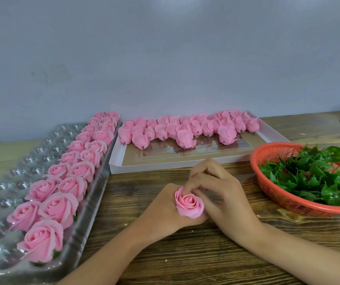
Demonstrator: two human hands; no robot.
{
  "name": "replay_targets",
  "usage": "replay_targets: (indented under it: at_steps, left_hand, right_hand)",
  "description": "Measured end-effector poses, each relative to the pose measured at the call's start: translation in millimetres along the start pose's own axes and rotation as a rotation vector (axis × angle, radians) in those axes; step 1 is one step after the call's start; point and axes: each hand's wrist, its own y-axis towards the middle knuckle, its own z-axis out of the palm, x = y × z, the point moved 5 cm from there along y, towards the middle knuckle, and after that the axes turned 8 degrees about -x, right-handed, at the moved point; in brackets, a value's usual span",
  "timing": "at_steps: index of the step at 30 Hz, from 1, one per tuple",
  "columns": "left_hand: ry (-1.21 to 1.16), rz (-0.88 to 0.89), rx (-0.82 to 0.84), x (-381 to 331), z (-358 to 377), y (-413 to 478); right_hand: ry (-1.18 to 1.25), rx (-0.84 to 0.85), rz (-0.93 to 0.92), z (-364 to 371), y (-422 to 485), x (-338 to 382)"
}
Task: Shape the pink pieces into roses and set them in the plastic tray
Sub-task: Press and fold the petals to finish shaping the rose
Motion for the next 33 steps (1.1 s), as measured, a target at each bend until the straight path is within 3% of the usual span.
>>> replay_targets:
  at_steps: [6,11,20,29,33]
  left_hand:
    - [0.109,-0.041,-0.103,8,-2,2]
    - [0.412,-0.012,-0.153,18,4,9]
    - [0.397,0.025,-0.268,16,-2,5]
    - [0.373,0.027,-0.217,9,-3,5]
    - [0.272,-0.05,-0.226,14,-9,5]
  right_hand:
    - [0.11,0.034,0.024,3,-1,4]
    - [0.004,0.09,-0.019,9,-3,6]
    - [-0.059,0.065,0.006,15,-2,7]
    - [-0.163,0.039,-0.091,13,-2,11]
    - [-0.109,0.072,-0.107,13,-3,9]
